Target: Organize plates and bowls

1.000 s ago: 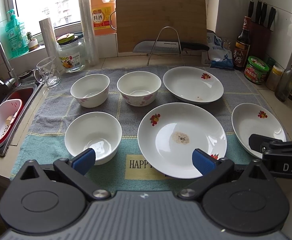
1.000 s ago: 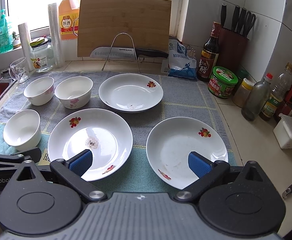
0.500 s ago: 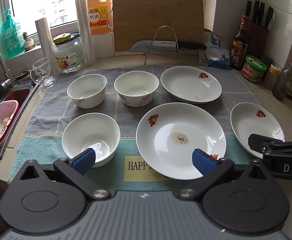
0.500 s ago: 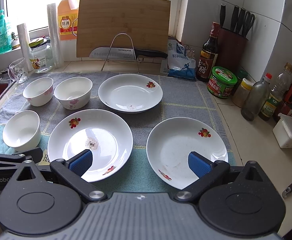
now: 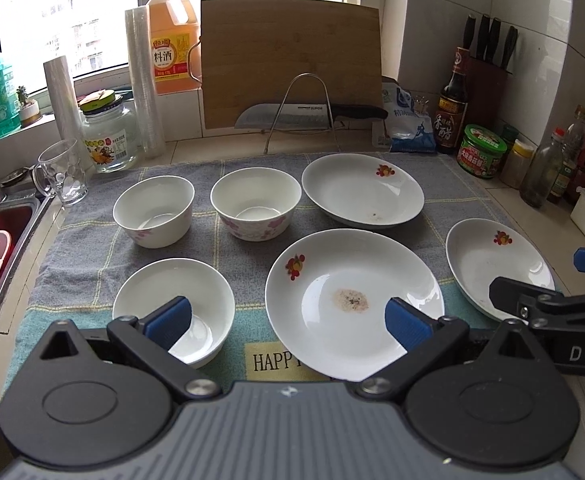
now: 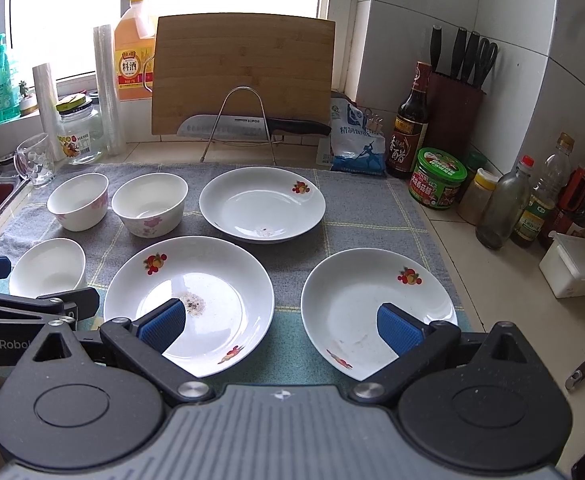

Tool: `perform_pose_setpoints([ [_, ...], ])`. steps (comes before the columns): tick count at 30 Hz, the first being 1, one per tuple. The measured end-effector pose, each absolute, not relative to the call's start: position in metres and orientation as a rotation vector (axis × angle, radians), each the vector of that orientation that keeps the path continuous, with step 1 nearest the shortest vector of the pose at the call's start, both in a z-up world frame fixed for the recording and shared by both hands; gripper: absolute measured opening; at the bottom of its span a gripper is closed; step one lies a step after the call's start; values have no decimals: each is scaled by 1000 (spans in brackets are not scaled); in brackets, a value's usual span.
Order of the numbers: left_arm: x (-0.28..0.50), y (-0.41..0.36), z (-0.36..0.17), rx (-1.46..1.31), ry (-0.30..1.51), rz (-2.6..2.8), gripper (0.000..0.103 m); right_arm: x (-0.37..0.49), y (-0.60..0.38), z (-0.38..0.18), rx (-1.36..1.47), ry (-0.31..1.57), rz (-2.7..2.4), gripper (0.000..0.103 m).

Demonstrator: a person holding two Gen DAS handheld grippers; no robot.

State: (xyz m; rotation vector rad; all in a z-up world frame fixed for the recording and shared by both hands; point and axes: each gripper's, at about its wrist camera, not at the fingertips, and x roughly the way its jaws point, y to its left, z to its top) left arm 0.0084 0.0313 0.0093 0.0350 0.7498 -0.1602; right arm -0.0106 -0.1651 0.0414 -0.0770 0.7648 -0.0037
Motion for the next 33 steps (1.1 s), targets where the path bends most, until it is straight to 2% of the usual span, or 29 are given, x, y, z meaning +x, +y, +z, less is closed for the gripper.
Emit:
perform_pose_setpoints([
  [8,12,47,9,48,719,-307,102,-30,-171,34,-111,724,-104,103],
  [15,14,46,13,52,690,-397,102,-45,-199,20,-126,760,-188,103],
  [19,23,43,9,29,738,-410,102,-46,-215,8,-123,782,-215,103],
  [33,52,-4,3,78,751,-384,102,-19,-264,-46,-45,857,-76,103],
])
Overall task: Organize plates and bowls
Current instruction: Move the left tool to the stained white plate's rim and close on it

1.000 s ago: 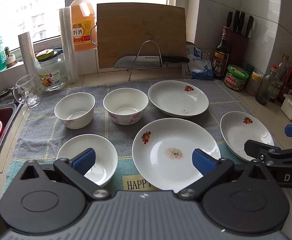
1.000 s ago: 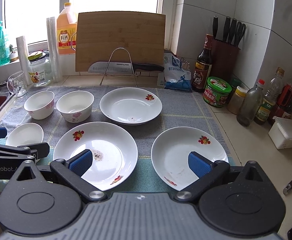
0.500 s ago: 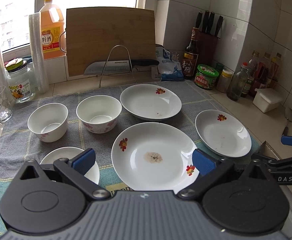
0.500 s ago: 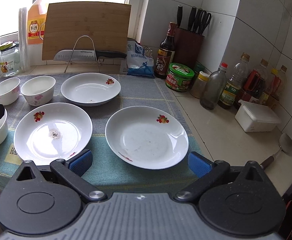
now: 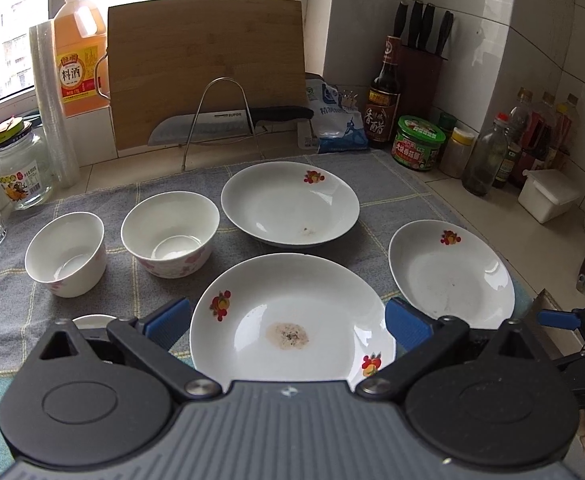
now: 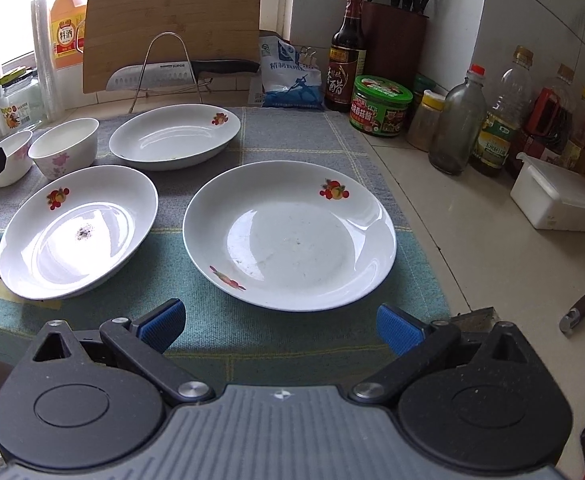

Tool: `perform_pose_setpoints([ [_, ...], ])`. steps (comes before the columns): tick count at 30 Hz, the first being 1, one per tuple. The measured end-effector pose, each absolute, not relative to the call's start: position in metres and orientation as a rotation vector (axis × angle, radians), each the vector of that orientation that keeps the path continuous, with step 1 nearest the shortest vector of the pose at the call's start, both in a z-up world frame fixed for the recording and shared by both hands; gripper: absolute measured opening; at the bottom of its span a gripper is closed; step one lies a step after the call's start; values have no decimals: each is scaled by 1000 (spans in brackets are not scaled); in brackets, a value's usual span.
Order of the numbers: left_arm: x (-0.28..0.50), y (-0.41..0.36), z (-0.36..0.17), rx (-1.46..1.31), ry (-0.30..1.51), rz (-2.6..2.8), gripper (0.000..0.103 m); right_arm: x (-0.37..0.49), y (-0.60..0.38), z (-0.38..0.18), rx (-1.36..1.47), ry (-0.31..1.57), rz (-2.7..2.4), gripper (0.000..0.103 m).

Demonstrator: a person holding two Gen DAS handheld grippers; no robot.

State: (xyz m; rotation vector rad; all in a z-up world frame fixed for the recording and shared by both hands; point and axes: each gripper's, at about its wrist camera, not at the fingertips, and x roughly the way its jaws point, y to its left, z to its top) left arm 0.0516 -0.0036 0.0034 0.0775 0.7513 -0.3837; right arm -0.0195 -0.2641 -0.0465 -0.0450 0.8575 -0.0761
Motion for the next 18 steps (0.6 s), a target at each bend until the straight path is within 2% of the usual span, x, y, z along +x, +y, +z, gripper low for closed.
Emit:
perform_pose_setpoints([
  [11,82,-76,0,191,761,-444,102,9,-300,-86,-31,904,-13,103],
  [18,92,-104,-8,225,778,-480,102,23,-304,-91,-47,906,43,103],
])
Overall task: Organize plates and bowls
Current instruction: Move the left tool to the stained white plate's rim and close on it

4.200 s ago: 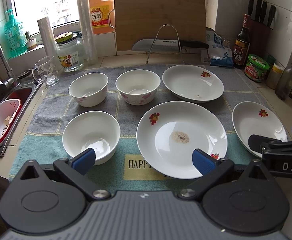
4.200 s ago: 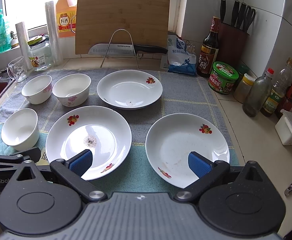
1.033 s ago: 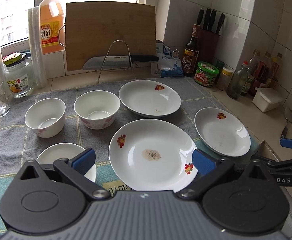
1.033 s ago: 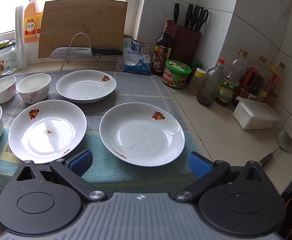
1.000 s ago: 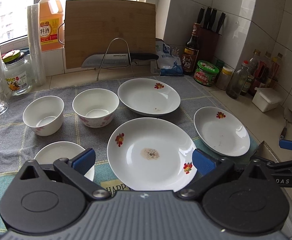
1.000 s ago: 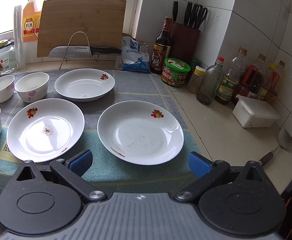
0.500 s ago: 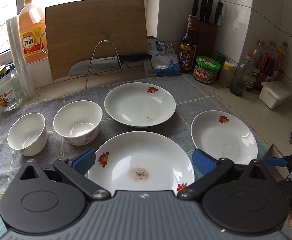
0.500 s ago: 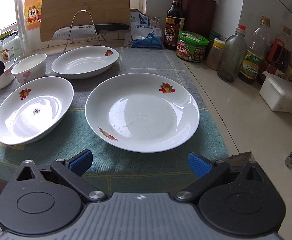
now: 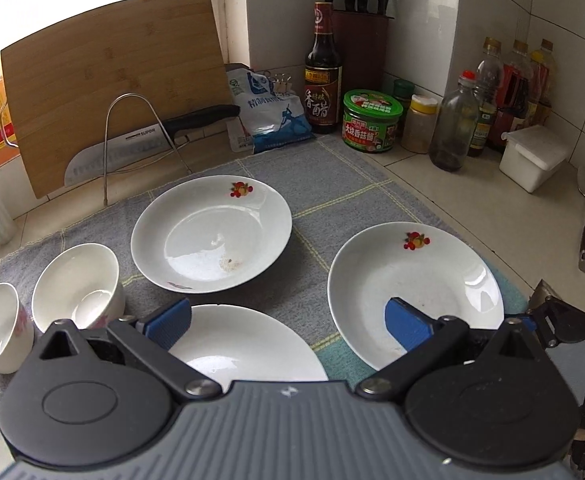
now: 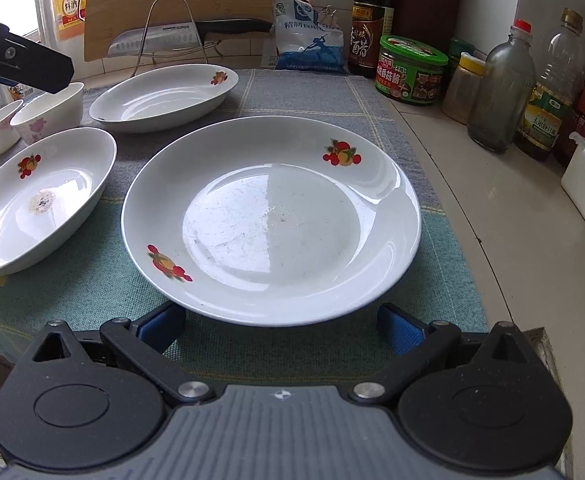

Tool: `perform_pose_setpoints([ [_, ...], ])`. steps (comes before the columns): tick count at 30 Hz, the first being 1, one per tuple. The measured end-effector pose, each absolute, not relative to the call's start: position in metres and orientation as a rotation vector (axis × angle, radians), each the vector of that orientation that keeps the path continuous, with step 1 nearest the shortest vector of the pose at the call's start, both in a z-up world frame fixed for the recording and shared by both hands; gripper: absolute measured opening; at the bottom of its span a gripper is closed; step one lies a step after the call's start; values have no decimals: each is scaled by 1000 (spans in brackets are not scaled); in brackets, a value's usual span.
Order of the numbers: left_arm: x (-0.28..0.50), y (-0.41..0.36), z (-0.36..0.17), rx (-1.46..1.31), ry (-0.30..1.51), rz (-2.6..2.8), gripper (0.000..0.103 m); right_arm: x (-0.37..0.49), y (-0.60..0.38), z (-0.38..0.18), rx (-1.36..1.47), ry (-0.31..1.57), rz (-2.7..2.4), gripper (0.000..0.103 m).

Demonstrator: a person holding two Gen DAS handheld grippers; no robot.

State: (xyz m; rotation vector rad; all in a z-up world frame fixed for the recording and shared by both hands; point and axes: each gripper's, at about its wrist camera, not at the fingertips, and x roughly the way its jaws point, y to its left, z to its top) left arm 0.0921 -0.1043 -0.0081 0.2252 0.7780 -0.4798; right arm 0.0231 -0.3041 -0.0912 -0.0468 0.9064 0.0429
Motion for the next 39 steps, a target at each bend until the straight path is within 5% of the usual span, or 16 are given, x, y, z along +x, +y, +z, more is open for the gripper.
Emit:
perform_pose_setpoints([
  [30,150,-200,-42,413,850,-796,102,11,-316,-103,-77,738,125,103],
  [35,164,-221,-54,501,894,-857,95,13,-318,-102,-86,742,160,103],
  [39,182,-232,-64,496,985,-899,78,13,-319,-103,-93,739,178,103],
])
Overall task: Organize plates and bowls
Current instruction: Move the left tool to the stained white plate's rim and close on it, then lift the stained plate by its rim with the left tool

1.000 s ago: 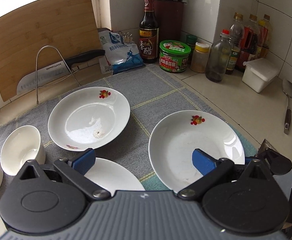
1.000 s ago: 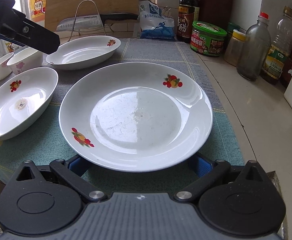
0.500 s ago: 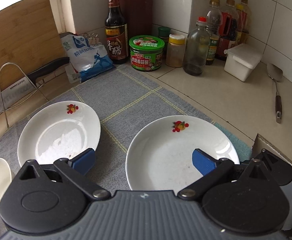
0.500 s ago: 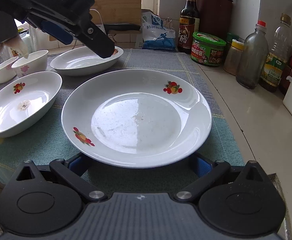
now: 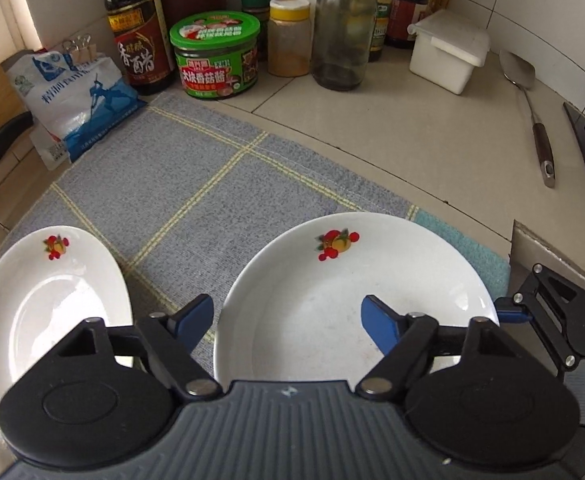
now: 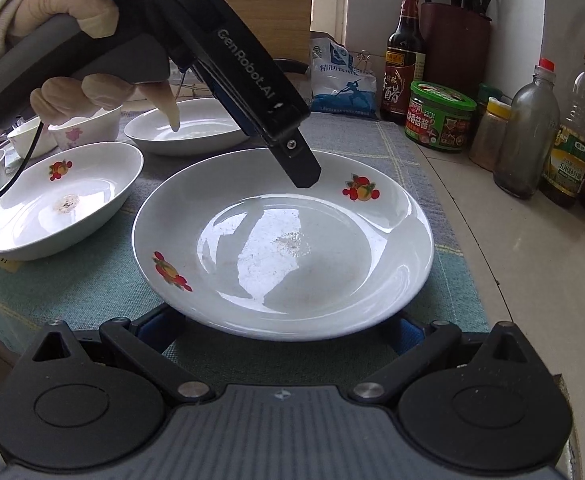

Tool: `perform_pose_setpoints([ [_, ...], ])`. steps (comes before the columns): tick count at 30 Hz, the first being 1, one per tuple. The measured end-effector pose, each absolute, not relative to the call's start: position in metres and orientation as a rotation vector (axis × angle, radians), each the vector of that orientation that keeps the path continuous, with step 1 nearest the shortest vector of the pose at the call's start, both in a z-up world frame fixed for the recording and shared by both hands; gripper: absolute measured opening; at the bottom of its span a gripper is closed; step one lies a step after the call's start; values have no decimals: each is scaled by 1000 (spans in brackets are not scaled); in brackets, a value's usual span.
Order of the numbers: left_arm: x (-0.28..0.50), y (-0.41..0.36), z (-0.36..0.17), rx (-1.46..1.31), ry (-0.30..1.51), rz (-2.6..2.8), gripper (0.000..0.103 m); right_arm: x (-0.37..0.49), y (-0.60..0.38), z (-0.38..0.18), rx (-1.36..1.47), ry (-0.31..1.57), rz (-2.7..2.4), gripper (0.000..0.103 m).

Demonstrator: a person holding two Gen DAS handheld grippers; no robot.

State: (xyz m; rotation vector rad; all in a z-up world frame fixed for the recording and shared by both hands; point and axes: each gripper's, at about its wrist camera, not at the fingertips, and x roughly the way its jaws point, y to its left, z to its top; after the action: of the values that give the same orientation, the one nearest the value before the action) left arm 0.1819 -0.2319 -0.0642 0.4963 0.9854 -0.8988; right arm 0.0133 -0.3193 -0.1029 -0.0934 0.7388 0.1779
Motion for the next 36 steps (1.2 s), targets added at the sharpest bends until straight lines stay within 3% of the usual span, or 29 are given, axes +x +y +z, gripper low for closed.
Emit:
perform_pose_setpoints([
  [4,196,-238,-70,526,1041,-929,66,14,-321,-104,-93,731,183,103],
  [9,212,-242,-73,517,1127,-965,62,14,-322,-103,-96,729,187,103],
  [18,224,-251,-79,535,1195,-1000,58,15,-321,-103,-97,737,188,103],
  [36,227,-253,-71,573,1163,-1047,59,27,-323,-93,-105,792,198,103],
])
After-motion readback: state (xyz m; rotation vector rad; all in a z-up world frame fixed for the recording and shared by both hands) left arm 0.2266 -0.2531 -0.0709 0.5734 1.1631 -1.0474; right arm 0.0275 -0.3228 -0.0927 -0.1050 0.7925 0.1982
